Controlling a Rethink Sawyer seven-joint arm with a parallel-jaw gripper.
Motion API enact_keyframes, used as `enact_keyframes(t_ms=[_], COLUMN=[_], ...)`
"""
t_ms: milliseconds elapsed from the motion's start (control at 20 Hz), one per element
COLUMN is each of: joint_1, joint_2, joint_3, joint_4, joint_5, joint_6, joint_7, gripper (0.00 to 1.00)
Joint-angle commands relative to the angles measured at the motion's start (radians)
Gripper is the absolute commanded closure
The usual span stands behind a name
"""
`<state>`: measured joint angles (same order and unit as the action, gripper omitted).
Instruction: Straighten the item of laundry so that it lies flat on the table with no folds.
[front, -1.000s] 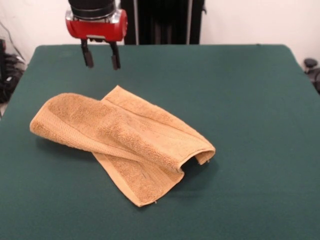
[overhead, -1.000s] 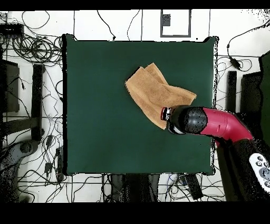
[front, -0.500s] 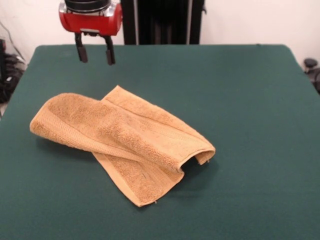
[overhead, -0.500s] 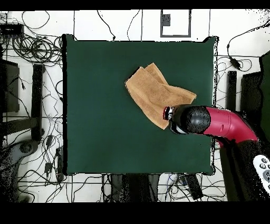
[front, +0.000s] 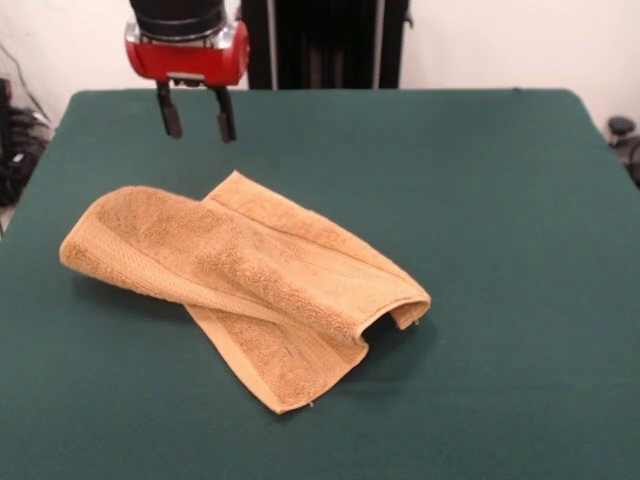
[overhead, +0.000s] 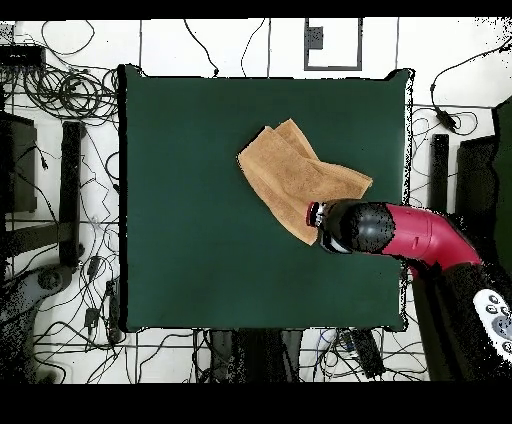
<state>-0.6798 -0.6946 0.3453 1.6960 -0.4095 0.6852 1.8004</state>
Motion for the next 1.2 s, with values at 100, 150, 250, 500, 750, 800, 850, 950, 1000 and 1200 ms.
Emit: enact_keyframes(t_ms=[100,150,250,500,750,800,850,950,1000,1200], joint_1=[0.001,-0.001,-0.004,-0.011,-0.013,-0.012,-0.009,-0.013,-0.014,-0.019], joint_2=[0.104,0.096,0.08,0.092,0.154,0.17,0.181,0.204,0.212,0.25], joint_3=[0.033,0.034,0.036,0.046,0.026,0.019,0.012,0.01,0.009,0.008], joint_4=[0.101,0.11,0.13,0.155,0.178,0.178,0.179,0.178,0.177,0.169], joint_5=[0.007,0.01,0.012,0.01,-0.04,-0.048,-0.055,-0.056,-0.056,-0.052], joint_6=[-0.106,-0.107,-0.115,-0.165,-0.326,-0.354,-0.381,-0.409,-0.417,-0.456], joint_7=[0.049,0.048,0.05,0.059,0.096,0.101,0.109,0.105,0.102,0.093], gripper=[0.0,0.0,0.0,0.0,0.0,0.0,0.0,0.0,0.0,0.0])
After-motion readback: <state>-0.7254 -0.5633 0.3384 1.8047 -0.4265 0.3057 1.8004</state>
